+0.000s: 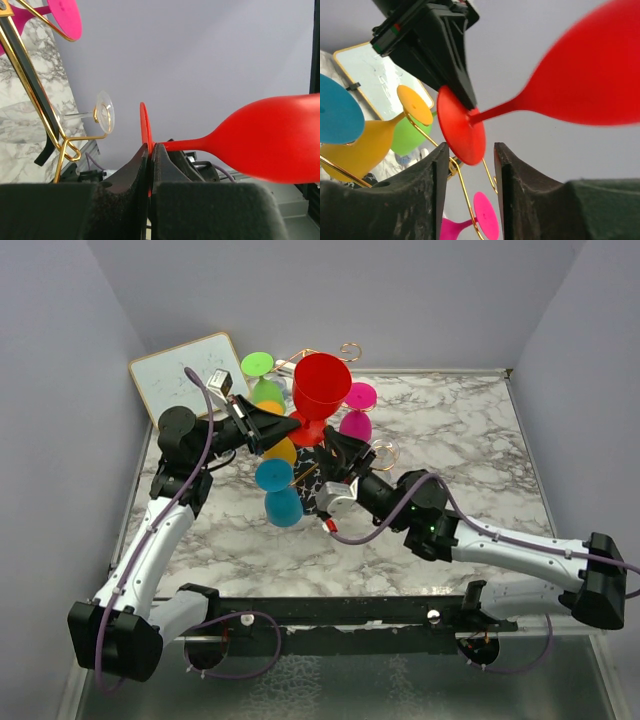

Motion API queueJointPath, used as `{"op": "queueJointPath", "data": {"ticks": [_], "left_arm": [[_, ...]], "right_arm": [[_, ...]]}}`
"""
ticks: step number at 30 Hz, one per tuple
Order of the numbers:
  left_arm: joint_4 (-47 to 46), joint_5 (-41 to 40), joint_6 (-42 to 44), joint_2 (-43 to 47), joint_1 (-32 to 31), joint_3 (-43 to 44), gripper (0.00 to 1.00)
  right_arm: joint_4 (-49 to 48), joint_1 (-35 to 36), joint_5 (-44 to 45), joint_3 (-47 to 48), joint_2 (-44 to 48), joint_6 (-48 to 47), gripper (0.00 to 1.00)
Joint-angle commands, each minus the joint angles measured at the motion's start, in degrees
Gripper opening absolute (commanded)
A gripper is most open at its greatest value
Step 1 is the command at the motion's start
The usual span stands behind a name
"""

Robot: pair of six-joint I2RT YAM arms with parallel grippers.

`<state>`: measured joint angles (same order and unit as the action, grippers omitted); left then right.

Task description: Take the wine glass off the wine glass rack

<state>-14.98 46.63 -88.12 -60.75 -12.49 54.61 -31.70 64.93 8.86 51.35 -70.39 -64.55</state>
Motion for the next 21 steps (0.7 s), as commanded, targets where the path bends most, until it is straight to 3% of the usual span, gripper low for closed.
{"op": "queueJointPath", "data": {"ticks": [1, 5, 11, 14, 17, 18, 21], "left_arm": [[-4.9, -1.6, 2.5, 1.6, 0.1, 0.0, 0.00], [-2.4, -4.8, 7.4, 2.5, 0.2, 2.9, 0.00], [5.1, -12.7, 18.0, 5.5, 0.3, 7.6, 0.00], [9.5, -16.3, 24.2, 6.9, 0.3, 9.2, 0.00], [13.1, -19.3, 27.5, 8.3, 0.3, 9.7, 0.00], [14.0, -20.1, 28.3, 8.9, 0.3, 9.7, 0.00], [15.0, -21.7, 29.3, 10.1, 0.4, 9.3, 0.00]], "right_arm": [[1.0, 0.5, 3.7, -1.1, 7.3, 6.5, 0.42], [7.0, 0.5, 6.4, -0.5, 12.1, 11.4, 0.44], [10.4, 0.5, 18.3, 2.8, 14.6, 17.3, 0.41], [15.1, 0.4, 27.7, 9.5, 11.4, 21.6, 0.30], [21.0, -1.1, 34.5, 17.5, 6.1, 25.6, 0.10], [24.1, -2.8, 34.7, 20.5, 4.7, 28.1, 0.03], [36.0, -10.7, 28.8, 31.1, -0.2, 39.5, 0.01]]}}
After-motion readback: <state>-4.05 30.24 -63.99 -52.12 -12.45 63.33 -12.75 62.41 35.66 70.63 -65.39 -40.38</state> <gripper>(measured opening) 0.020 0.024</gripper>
